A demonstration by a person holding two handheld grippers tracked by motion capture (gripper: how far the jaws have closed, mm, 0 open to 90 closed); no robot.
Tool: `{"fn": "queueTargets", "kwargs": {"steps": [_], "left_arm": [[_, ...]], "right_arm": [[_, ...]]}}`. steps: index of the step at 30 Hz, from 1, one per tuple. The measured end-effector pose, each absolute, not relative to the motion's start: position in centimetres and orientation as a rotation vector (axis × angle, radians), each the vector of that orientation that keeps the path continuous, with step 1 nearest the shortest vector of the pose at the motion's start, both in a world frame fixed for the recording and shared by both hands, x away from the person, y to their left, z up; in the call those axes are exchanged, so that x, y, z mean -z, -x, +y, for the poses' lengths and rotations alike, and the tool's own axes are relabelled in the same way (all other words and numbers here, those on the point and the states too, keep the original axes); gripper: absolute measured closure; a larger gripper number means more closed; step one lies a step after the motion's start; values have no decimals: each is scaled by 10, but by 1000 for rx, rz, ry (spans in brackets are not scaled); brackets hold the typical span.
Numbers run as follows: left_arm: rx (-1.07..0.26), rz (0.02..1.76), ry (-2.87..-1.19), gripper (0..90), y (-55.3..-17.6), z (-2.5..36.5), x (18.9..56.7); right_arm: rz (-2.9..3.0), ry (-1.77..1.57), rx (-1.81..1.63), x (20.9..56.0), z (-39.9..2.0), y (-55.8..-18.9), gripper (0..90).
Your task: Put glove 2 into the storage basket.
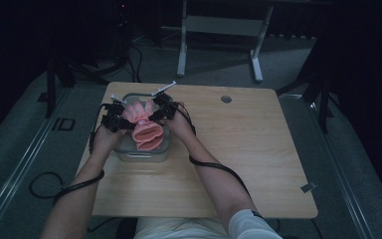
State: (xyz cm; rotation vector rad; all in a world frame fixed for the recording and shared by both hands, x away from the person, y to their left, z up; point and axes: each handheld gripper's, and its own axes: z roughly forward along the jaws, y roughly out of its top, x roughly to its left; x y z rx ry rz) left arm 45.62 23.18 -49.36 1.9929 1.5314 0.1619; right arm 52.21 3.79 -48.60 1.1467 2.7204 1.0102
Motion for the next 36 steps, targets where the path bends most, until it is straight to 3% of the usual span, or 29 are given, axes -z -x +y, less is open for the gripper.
{"fn": "queueTargets", "kwargs": {"steps": [13, 29, 36], "left_arm": [[-257, 1538, -1973, 504, -453, 238, 479], [-288, 1396, -1915, 401, -434, 229, 444], [-350, 1341, -1887, 199, -424, 215, 433]], "right_arm": [[2707, -1174, -1046, 477, 37, -530, 542], [2678, -1108, -1187, 450, 24, -520, 415], [2681, -1037, -1234, 436, 8, -512, 312]]}}
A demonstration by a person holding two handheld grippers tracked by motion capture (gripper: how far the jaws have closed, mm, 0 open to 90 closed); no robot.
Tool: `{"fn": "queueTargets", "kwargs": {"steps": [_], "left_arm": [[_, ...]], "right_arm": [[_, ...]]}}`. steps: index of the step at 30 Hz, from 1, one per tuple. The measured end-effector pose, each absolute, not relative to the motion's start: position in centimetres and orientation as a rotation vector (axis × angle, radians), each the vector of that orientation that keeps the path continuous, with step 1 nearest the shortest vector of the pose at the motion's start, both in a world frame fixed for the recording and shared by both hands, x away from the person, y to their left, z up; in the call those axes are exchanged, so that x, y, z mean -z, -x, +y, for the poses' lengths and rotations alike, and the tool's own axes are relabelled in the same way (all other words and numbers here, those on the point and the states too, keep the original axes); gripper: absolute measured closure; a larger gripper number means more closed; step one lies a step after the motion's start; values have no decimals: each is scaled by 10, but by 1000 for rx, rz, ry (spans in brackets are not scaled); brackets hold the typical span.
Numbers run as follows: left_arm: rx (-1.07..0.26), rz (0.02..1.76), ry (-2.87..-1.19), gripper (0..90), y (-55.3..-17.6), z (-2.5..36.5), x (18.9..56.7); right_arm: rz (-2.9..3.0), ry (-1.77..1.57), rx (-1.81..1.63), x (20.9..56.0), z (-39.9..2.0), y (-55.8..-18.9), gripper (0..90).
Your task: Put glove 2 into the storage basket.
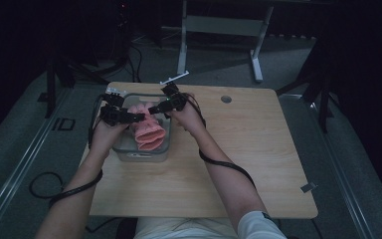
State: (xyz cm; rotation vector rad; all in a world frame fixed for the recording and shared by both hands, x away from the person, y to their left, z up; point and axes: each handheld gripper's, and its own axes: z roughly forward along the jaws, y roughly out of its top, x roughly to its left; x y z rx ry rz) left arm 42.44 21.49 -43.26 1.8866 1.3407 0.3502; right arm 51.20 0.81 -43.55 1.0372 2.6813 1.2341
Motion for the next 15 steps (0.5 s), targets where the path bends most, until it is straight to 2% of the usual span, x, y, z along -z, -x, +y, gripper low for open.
{"fn": "queueTargets", "kwargs": {"steps": [2, 8, 15], "left_arm": [[-362, 1333, -1849, 177, -421, 212, 430], [-387, 1237, -1843, 14, -407, 189, 423], [-356, 1114, -1855, 14, -396, 162, 420]], "right_arm": [[2674, -1034, -1244, 434, 3, -509, 293], [2635, -1035, -1284, 432, -24, -499, 247], [2621, -1020, -1289, 434, -48, -489, 200]]}}
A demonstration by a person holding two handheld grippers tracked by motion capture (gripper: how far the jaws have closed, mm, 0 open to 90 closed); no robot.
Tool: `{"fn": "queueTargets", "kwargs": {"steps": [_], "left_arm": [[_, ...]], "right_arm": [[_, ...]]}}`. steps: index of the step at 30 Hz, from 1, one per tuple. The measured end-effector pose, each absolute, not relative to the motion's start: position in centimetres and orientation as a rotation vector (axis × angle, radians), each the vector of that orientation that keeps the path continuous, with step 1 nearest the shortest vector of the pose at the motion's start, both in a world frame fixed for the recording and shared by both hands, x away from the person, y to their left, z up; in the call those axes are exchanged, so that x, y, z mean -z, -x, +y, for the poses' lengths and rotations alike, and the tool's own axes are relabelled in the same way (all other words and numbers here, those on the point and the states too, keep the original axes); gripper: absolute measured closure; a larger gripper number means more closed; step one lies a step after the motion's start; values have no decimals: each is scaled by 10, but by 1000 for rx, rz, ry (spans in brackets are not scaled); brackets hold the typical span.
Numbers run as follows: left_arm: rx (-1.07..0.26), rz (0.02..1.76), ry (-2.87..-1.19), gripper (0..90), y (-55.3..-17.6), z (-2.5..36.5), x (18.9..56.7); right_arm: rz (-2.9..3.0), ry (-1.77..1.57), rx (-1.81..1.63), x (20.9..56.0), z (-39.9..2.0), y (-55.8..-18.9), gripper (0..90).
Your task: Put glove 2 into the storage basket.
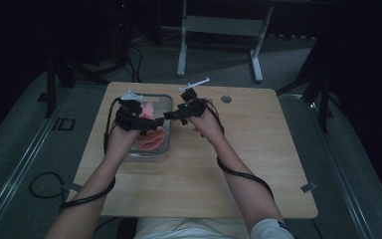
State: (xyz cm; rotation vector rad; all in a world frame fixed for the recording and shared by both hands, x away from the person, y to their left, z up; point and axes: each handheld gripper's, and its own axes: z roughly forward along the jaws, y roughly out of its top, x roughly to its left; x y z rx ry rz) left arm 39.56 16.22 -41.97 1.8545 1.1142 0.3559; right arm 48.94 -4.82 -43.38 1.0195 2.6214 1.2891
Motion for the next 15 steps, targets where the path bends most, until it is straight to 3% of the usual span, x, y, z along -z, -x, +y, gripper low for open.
{"fn": "queueTargets", "kwargs": {"steps": [15], "left_arm": [[-333, 878, -1956, 14, -364, 105, 430]], "right_arm": [[2583, -964, -1276, 446, -90, -475, 179]]}}
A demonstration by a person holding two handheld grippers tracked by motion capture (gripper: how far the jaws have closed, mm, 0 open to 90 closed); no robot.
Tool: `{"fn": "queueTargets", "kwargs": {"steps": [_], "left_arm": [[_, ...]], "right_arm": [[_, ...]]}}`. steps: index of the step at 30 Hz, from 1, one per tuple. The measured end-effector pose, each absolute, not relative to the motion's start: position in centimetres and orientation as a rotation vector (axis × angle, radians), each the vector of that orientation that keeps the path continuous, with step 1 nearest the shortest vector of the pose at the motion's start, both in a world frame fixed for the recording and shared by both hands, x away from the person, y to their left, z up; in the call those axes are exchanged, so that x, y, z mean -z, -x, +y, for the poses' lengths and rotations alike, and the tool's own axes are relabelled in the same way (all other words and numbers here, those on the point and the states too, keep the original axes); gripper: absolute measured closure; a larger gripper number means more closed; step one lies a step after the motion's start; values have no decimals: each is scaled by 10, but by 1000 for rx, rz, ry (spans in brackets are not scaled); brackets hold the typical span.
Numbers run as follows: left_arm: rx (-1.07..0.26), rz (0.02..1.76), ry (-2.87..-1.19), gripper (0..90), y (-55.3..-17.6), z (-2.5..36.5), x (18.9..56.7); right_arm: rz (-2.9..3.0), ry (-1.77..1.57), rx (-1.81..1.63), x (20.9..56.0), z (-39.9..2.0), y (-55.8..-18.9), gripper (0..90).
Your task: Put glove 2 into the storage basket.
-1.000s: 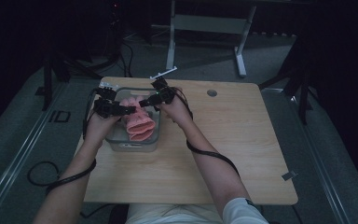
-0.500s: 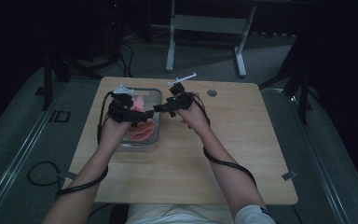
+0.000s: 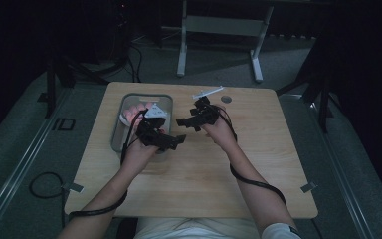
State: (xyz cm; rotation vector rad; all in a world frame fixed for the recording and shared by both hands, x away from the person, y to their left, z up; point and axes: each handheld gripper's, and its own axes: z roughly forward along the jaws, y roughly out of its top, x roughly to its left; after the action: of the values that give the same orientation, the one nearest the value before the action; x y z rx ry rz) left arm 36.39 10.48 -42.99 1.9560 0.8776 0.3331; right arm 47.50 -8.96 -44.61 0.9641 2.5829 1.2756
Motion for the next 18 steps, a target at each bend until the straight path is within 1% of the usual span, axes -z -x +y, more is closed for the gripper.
{"fn": "queueTargets", "kwargs": {"steps": [9, 18], "left_arm": [[-280, 810, -2000, 14, -349, 81, 447], [-274, 733, -2071, 14, -339, 59, 466]], "right_arm": [[2607, -894, -1250, 460, -99, -464, 173], [2620, -883, -1220, 475, -111, -456, 166]]}}
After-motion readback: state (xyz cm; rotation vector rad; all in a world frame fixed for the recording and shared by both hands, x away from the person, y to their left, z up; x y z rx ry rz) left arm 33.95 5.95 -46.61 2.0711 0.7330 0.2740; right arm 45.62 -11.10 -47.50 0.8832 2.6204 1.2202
